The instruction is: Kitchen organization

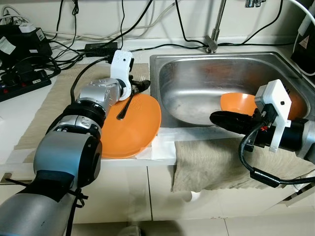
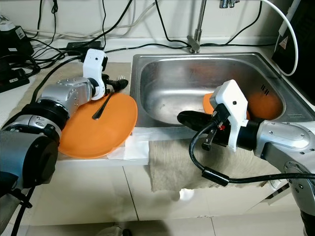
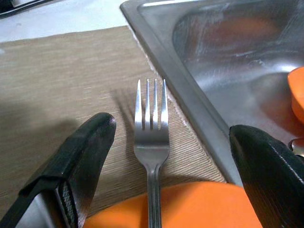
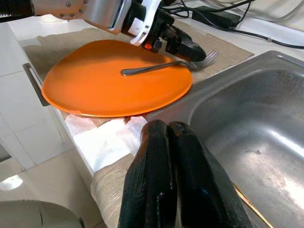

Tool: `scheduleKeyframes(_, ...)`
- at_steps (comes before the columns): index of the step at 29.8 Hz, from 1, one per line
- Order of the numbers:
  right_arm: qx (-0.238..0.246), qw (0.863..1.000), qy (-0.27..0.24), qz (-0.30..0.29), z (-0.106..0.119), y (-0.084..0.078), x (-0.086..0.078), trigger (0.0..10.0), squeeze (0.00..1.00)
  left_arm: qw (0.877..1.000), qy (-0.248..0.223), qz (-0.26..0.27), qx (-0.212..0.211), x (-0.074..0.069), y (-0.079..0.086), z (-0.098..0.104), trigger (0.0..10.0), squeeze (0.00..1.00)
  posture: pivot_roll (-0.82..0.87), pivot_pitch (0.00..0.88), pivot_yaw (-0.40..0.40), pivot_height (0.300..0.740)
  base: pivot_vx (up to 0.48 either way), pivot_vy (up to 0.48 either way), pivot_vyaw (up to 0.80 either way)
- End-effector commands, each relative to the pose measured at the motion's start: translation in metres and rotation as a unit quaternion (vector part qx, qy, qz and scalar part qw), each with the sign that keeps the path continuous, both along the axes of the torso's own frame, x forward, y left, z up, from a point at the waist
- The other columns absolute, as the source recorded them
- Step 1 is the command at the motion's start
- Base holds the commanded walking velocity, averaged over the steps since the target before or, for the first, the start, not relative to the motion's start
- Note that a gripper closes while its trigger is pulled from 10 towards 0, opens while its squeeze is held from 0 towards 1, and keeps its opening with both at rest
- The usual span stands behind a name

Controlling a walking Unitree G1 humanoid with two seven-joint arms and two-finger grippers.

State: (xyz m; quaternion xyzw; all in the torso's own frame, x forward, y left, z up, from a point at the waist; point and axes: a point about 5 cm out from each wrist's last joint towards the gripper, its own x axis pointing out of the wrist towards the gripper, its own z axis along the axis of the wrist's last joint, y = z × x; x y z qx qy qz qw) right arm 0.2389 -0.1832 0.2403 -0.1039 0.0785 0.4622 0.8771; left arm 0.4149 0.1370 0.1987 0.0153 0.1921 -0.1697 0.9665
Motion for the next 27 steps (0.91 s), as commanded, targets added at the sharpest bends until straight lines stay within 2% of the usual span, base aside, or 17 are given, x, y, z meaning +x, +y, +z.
scheduleKeyframes(1, 0.004, 1.000, -0.005, 0.012, 0.003, 0.006, -0.003, 10.0, 0.00, 1.000, -0.004, 0.006, 0.004, 0.001, 0.001, 0.002, 10.0, 0.00, -0.11, 0.000, 0.072, 0.740, 0.000, 0.000, 0.00)
scheduleKeyframes(14, 0.009, 1.000, -0.006, 0.012, 0.001, 0.009, -0.003, 10.0, 0.00, 0.999, 0.024, 0.007, 0.025, -0.003, 0.004, -0.011, 10.0, 0.00, -0.11, 0.000, 0.073, 0.740, 0.000, 0.000, 0.00)
scheduleKeyframes(27, 0.012, 1.000, -0.006, 0.014, 0.001, 0.012, -0.005, 10.0, 0.00, 0.999, 0.033, 0.002, 0.035, -0.004, 0.001, -0.017, 10.0, 0.00, -0.12, 0.000, 0.075, 0.740, 0.000, 0.000, 0.00)
